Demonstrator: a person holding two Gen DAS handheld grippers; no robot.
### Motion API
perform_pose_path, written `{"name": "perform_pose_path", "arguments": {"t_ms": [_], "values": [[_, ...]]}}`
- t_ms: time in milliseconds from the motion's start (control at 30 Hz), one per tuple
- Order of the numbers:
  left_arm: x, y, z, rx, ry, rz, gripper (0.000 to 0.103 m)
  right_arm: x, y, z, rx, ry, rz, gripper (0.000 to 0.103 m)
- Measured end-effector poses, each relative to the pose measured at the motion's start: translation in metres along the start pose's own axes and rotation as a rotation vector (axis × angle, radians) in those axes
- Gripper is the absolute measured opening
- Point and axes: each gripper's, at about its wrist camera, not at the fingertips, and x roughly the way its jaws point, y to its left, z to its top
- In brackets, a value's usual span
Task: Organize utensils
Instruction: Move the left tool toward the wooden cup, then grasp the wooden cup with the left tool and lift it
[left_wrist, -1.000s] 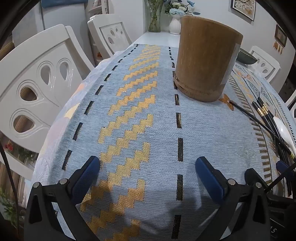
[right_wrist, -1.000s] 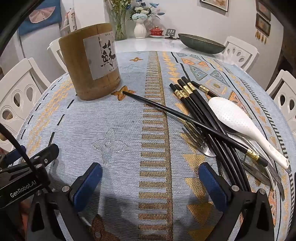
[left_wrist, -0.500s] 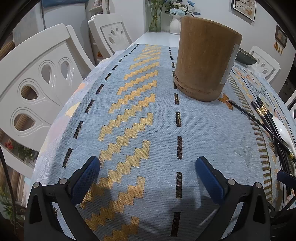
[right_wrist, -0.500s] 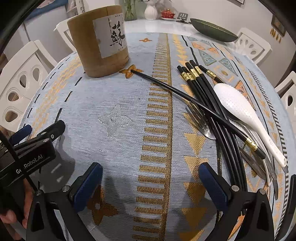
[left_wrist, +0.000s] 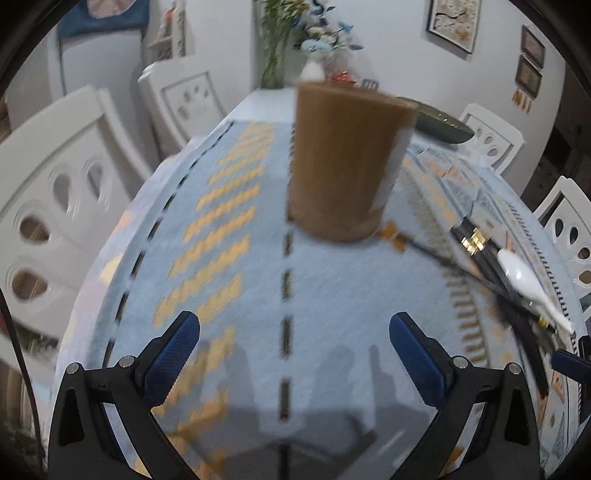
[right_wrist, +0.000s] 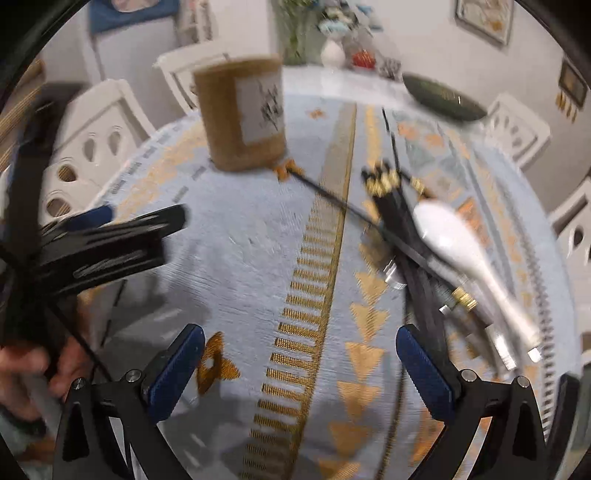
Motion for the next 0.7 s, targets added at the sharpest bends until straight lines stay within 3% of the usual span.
{"name": "perform_pose_path", "arguments": {"t_ms": [233,633,700], "values": [[0.031,-0.019,0.049,0.027,-0.061,0.003,0.102,-0.013,-0.025,0.027,-0.064,-0.026,-0.062,0.103],[0.058,-0.03,0.071,0.053,-0.102,0.005,0.103,0.015,-0.064,0.051,-0.061,0.001,-0.05,0.103],[0.061,-0.033,0.071,0.065,-0.111,-0.002,0.099,0.019,-0.067,0.053,-0.052,0.001,-0.041,0.103]]}}
